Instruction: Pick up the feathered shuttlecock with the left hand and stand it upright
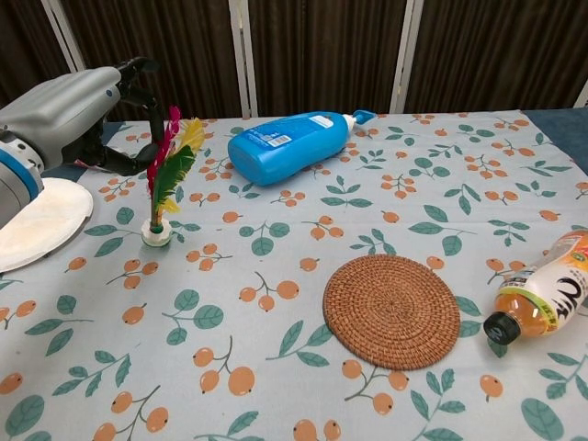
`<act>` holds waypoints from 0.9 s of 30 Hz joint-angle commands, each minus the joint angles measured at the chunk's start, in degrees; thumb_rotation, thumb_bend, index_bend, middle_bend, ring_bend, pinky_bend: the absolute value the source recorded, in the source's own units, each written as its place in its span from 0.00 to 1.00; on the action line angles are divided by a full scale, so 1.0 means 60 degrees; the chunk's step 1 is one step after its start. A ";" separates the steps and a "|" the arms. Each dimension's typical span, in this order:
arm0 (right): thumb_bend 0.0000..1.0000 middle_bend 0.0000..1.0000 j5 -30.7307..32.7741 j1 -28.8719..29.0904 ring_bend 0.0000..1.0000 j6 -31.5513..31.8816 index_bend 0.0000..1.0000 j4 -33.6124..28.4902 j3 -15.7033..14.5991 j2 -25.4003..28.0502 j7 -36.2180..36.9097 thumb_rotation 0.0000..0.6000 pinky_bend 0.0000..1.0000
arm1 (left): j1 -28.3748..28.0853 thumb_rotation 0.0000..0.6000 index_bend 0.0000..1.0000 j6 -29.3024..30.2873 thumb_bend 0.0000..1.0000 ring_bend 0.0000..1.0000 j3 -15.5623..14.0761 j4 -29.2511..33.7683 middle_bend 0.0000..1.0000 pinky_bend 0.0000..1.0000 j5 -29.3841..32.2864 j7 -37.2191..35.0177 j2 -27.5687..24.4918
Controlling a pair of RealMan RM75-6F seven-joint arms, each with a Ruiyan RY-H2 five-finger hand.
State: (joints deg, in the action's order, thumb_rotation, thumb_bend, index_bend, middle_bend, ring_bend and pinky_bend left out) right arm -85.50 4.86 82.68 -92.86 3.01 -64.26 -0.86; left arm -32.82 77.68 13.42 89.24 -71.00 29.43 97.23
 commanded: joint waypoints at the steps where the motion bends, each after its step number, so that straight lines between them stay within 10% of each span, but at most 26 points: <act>1: 0.11 0.00 0.0005 -0.0002 0.00 0.0004 0.09 -0.0003 0.0001 -0.0004 -0.0008 1.00 0.00 | 0.0007 1.00 0.61 0.0002 0.49 0.00 0.0003 -0.0002 0.00 0.00 -0.0036 -0.0059 -0.0004; 13: 0.11 0.00 0.0008 -0.0005 0.00 0.0003 0.09 -0.0010 -0.0004 0.0003 -0.0004 1.00 0.00 | 0.0062 1.00 0.59 0.0003 0.49 0.00 -0.0048 0.0078 0.00 0.00 -0.0083 -0.0066 -0.0061; 27: 0.11 0.00 0.0021 -0.0005 0.00 -0.0001 0.09 -0.0011 -0.0003 0.0004 -0.0007 1.00 0.00 | 0.0201 1.00 0.11 -0.0178 0.45 0.00 -0.0176 0.0112 0.00 0.00 -0.0096 -0.0344 -0.0388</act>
State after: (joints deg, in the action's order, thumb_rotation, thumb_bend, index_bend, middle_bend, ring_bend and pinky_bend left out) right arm -85.37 4.83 82.67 -92.93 2.99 -64.24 -0.91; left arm -31.65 76.62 12.35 89.86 -71.52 27.42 94.95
